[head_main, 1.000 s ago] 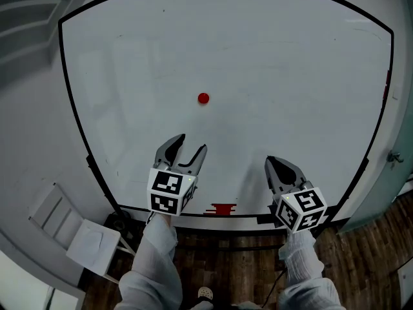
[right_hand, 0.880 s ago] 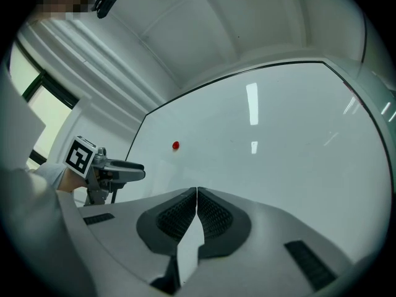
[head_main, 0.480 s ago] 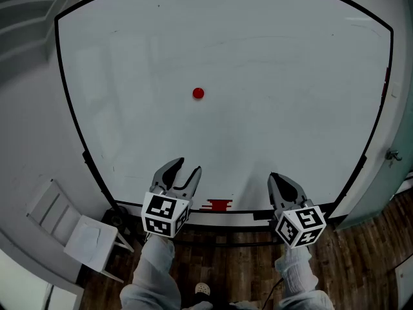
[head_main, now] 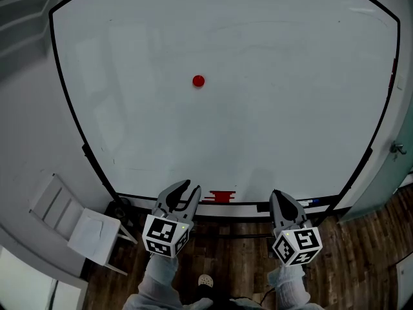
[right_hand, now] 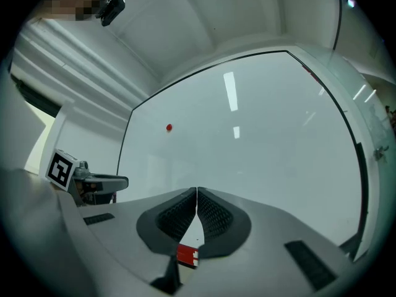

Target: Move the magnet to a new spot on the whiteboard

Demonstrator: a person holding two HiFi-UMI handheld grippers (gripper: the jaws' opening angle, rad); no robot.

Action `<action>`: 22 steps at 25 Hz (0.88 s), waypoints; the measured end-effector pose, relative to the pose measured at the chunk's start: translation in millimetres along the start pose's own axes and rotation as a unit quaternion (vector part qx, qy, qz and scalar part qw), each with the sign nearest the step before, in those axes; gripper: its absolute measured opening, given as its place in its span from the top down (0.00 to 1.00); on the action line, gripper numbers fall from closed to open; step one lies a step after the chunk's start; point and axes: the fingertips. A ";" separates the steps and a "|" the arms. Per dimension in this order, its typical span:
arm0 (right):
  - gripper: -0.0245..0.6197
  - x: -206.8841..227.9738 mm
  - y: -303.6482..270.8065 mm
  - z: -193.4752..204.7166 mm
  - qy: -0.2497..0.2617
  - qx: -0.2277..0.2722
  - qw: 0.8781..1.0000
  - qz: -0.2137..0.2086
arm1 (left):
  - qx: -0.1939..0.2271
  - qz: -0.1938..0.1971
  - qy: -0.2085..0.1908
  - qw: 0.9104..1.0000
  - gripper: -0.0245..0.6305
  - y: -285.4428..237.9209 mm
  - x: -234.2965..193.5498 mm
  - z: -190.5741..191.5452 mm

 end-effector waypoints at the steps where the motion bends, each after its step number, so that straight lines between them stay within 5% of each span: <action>1: 0.92 -0.1 1.7 5.8 -0.003 -0.005 1.000 0.000 | -0.003 0.005 0.003 1.000 0.79 1.9 2.5 5.4; 22: 0.92 -21.7 30.3 89.2 -0.016 -0.086 0.995 -0.036 | -0.065 0.049 0.088 0.993 0.87 30.6 41.9 107.0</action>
Point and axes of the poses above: the fingertips, and each gripper's own axes: y backward along the fingers, x to its right, z out of its underside, and after that the axes turned 6 degrees about -x, right-handed
